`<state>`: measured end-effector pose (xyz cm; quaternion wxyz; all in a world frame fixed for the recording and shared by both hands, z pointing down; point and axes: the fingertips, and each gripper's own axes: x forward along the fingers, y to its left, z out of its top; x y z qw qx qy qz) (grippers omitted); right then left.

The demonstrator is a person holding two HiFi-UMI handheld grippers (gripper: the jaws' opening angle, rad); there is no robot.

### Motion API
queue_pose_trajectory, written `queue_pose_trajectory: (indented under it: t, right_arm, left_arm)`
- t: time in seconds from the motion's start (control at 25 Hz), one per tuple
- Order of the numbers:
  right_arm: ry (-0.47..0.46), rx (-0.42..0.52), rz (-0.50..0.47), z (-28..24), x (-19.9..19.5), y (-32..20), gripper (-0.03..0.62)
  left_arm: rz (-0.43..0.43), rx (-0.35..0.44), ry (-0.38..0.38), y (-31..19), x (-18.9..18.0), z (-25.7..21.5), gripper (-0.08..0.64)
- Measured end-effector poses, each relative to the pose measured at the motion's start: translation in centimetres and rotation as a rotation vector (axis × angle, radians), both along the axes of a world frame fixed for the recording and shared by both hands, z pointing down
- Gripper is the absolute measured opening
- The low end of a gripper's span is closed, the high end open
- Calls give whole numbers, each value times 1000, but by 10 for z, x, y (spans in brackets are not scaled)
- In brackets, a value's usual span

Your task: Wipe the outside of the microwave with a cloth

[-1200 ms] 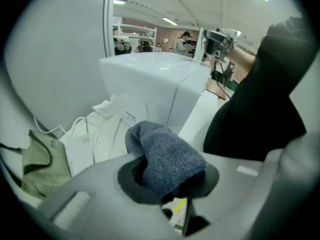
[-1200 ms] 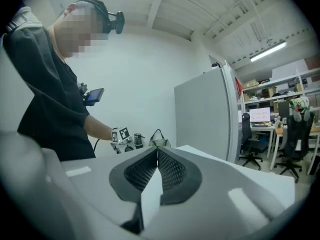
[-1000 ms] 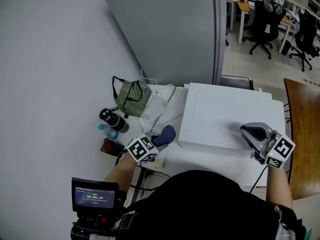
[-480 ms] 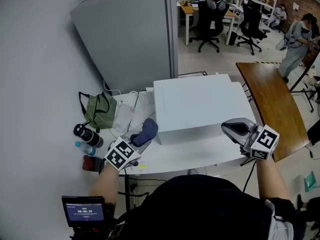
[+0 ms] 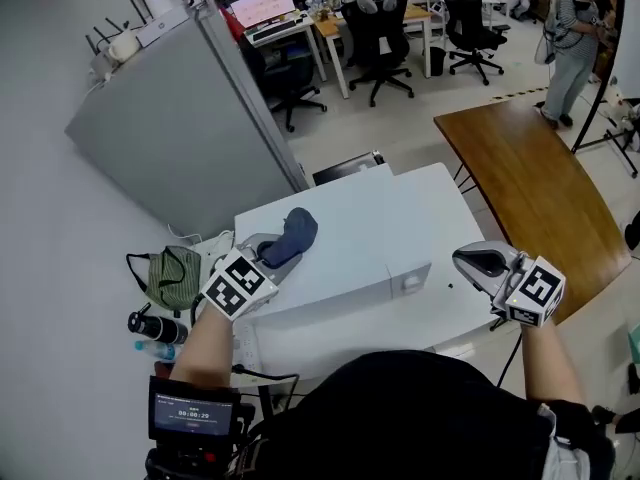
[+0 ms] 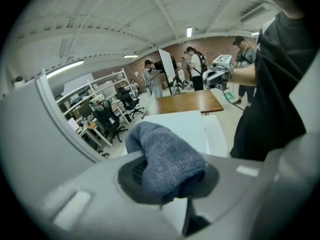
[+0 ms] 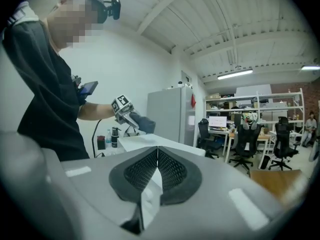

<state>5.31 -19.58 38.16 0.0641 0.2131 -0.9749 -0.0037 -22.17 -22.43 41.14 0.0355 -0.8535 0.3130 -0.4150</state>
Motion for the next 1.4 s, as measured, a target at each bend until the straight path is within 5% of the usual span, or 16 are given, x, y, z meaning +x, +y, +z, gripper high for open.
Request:
queue_pose_trajectory:
  t: [0.32,0.6,0.84,0.92,1.08,1.16,1.4]
  right_arm:
    - [-75,-60,34,44,144,-85,8]
    - [-113,-154,64,81,168,-91,8]
    - [-125,-191,133,88,186,-89,8]
    - [-139,-211,158,94,194,-92,8]
    - [-153,-208,153,108,194,-95,8]
    - [-155,-208,126,107,183,-98,8]
    - [-157,-196,62,101,160,-107,8]
  left_arm:
    - [90,-99,-225,-140,136,9,72]
    - [250,-191,-316,-198,199,38,72]
    - [507,-206,-746,-229,200,89,72]
    - [507,-267,-695,-235,209,100,72]
    - [468,-332,-397,-220,257,89,72]
    - [462,-356,-339,-206,268,82,72]
    - [457,-262,-584,-227,221,96,72]
